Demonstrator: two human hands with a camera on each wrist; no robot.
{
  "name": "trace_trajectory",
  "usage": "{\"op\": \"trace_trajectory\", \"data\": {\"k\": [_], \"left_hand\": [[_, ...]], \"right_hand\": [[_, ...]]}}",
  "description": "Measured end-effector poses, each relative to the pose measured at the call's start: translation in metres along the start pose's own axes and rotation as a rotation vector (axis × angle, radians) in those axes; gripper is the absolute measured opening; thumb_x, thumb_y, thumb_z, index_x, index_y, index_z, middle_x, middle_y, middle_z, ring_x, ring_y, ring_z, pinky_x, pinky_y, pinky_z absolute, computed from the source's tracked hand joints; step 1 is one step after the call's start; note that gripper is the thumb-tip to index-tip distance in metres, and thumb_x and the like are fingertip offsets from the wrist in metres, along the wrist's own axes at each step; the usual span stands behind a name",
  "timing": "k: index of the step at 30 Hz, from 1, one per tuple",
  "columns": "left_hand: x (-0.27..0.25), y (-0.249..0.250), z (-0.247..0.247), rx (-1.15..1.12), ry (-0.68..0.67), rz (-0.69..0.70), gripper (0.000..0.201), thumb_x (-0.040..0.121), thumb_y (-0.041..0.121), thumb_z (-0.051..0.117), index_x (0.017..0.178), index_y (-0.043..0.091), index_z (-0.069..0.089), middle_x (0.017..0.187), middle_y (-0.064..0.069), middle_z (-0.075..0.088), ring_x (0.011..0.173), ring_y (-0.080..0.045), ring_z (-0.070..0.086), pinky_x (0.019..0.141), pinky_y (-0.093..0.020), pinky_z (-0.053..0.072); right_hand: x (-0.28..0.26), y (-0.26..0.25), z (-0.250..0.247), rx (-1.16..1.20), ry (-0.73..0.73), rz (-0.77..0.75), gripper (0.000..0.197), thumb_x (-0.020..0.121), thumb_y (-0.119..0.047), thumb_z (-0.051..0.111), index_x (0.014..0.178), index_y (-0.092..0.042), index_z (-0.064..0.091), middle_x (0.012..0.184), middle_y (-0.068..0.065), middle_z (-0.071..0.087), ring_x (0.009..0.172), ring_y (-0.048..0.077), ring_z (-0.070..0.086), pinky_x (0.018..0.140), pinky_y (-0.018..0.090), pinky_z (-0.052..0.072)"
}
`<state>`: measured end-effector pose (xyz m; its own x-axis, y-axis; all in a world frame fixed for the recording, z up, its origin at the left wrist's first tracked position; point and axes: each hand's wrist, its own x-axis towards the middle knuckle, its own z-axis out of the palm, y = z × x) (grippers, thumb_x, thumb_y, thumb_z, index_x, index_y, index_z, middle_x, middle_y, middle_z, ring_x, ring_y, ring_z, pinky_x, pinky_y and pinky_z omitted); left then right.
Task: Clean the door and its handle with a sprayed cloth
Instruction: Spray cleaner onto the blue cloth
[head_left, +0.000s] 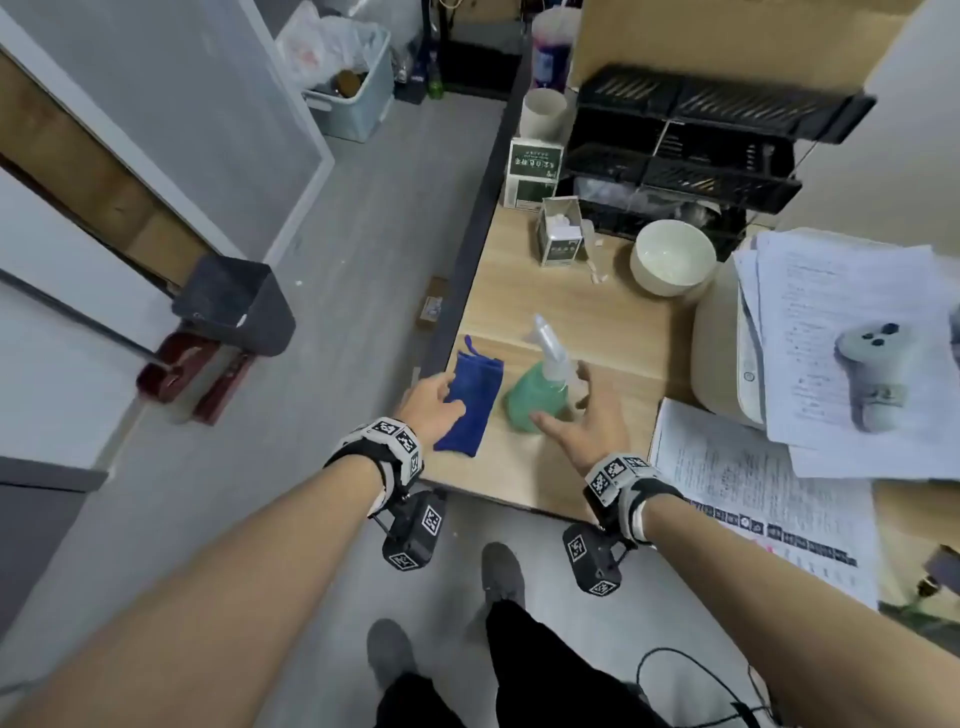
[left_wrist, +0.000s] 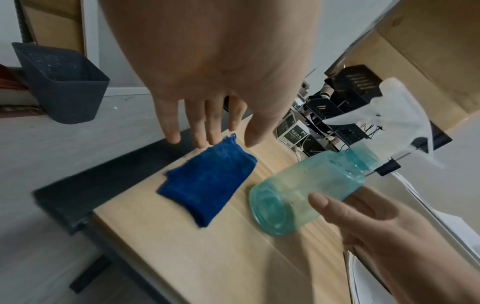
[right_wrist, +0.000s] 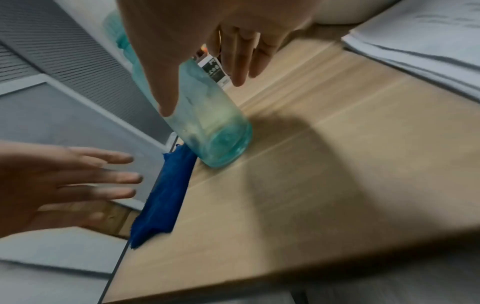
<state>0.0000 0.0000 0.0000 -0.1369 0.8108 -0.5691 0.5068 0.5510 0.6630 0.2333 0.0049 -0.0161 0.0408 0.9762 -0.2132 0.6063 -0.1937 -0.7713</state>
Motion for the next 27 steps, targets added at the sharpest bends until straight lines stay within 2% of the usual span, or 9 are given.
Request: {"op": "trace_trajectory", "data": {"k": [2,4,8,10,14,19,21,24,27], "left_hand": [[0.008,0.008,0.005,0.081,0.019,0.0,0.059,0.09,0.011,0.06,0.147,0.014,0.046,0.142,-0.008,0.057,0.128,-0.026,0.055,0.104,-0.034,0.045],[0.012,0.012,0.008,0.154,0.029,-0.01,0.056,0.088,0.009,0.061,0.143,0.012,0.05,0.137,-0.008,0.061,0.124,-0.028,0.058,0.097,-0.031,0.047],[0.021,0.017,0.011,0.245,0.094,-0.025,0.041,0.085,0.003,0.064,0.125,0.001,0.06,0.112,-0.007,0.063,0.095,-0.023,0.058,0.075,-0.026,0.041],[0.028,0.013,0.013,0.263,0.134,-0.064,0.038,0.082,0.006,0.069,0.119,0.002,0.061,0.115,-0.011,0.063,0.09,-0.022,0.056,0.07,-0.027,0.041],[0.036,0.012,0.021,0.314,0.128,-0.165,0.051,0.078,0.025,0.08,0.118,0.005,0.055,0.12,-0.012,0.058,0.099,-0.03,0.062,0.07,-0.035,0.047],[0.039,0.018,0.035,0.473,0.254,-0.192,0.068,0.075,0.03,0.086,0.125,0.016,0.043,0.128,-0.009,0.046,0.1,-0.03,0.062,0.066,-0.037,0.045],[0.039,0.019,0.038,0.469,0.257,-0.176,0.063,0.076,0.027,0.085,0.12,0.016,0.041,0.127,-0.008,0.047,0.095,-0.032,0.064,0.066,-0.039,0.047],[0.04,0.017,0.036,0.412,0.21,-0.25,0.061,0.078,0.029,0.083,0.121,0.011,0.043,0.121,-0.011,0.058,0.101,-0.035,0.065,0.073,-0.039,0.051],[0.042,0.012,0.029,0.344,0.088,-0.327,0.044,0.078,0.032,0.081,0.103,0.011,0.053,0.108,-0.009,0.066,0.093,-0.03,0.065,0.071,-0.034,0.052]], "right_hand": [[0.012,-0.006,-0.004,-0.064,-0.05,-0.081,0.087,0.064,-0.045,0.086,0.14,-0.029,0.045,0.129,-0.005,0.055,0.113,0.018,0.054,0.092,0.035,0.049],[0.021,-0.011,-0.008,-0.103,-0.116,-0.137,0.07,0.068,-0.039,0.085,0.13,-0.027,0.054,0.114,-0.009,0.056,0.109,0.017,0.053,0.082,0.032,0.042],[0.041,-0.013,-0.02,-0.151,-0.115,-0.188,0.06,0.072,-0.033,0.084,0.124,-0.02,0.057,0.102,-0.011,0.051,0.099,0.017,0.047,0.075,0.029,0.032],[0.052,-0.015,-0.024,-0.145,-0.09,-0.168,0.06,0.071,-0.031,0.085,0.123,-0.019,0.058,0.102,-0.011,0.049,0.102,0.019,0.049,0.077,0.029,0.034],[0.068,-0.018,-0.027,-0.084,-0.075,-0.169,0.063,0.069,-0.032,0.086,0.123,-0.016,0.056,0.106,-0.01,0.048,0.111,0.022,0.047,0.088,0.035,0.042],[0.079,-0.023,-0.02,0.049,-0.021,-0.2,0.075,0.076,-0.048,0.082,0.138,-0.019,0.05,0.124,-0.006,0.056,0.114,0.01,0.043,0.093,0.026,0.038],[0.082,-0.027,-0.017,0.088,-0.02,-0.195,0.07,0.078,-0.048,0.079,0.137,-0.022,0.052,0.121,-0.006,0.058,0.112,0.011,0.046,0.091,0.027,0.038],[0.085,-0.033,-0.014,0.118,-0.03,-0.185,0.053,0.082,-0.047,0.075,0.127,-0.024,0.058,0.102,-0.013,0.057,0.104,0.016,0.051,0.086,0.032,0.041],[0.083,-0.037,-0.011,0.115,-0.042,-0.201,0.032,0.086,-0.039,0.071,0.107,-0.016,0.063,0.088,-0.014,0.053,0.098,0.026,0.055,0.079,0.034,0.04]]}}
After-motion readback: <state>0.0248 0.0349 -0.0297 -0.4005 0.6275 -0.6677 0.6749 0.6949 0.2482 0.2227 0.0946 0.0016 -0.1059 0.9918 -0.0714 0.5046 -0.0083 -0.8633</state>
